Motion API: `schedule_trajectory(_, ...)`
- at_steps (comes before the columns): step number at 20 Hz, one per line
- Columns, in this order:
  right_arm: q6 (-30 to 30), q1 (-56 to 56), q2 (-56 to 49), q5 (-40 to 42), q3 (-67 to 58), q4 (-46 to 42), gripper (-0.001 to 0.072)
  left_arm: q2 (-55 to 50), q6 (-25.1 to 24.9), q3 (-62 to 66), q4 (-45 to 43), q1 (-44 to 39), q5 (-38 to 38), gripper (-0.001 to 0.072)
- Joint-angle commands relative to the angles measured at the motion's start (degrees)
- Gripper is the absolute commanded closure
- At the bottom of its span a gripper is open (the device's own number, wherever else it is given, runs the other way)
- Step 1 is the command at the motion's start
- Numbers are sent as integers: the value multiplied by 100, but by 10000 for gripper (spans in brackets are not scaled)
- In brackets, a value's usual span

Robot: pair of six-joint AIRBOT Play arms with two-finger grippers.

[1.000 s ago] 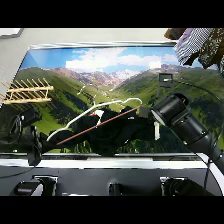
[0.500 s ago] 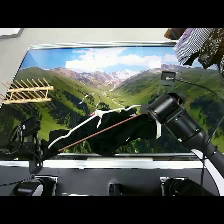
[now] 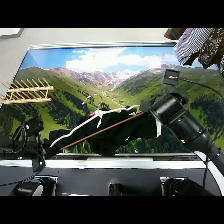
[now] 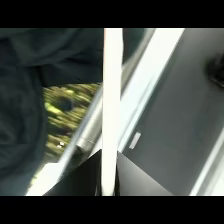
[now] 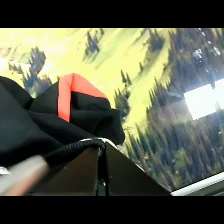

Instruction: Fold the clothes and pants, and hang the long-sleeved shirts on hangers.

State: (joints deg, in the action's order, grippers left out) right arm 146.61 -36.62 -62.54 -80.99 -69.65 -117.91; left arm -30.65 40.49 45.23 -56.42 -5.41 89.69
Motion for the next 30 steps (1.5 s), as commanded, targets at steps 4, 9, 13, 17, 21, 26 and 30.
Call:
schedule_trajectory(4, -328, 0, 262, 20, -4, 72, 672, -129, -214, -4, -94, -7, -420, 670)
schedule_trajectory(9, -144, 2, 227, 114, -4, -129, 672, -216, -323, -2, -52, -15, -420, 669)
schedule_trajectory(13, -129, 2, 9, -101, -4, -136, 673, -201, -323, 2, -52, -15, -361, 669)
schedule_trajectory(17, 87, 2, -136, 81, -4, -164, 673, -203, -321, 0, -50, -17, -225, 669)
schedule_trajectory(21, 153, 2, -210, 278, -4, -181, 673, -210, -323, -7, -52, -15, -232, 669)
schedule_trajectory(26, 153, 7, -216, 260, -57, -247, 673, -262, -323, -46, -9, -17, -232, 669)
schedule_trajectory(30, 151, 7, -350, 20, -57, -350, 673, -243, -319, -44, -4, -17, -219, 669)
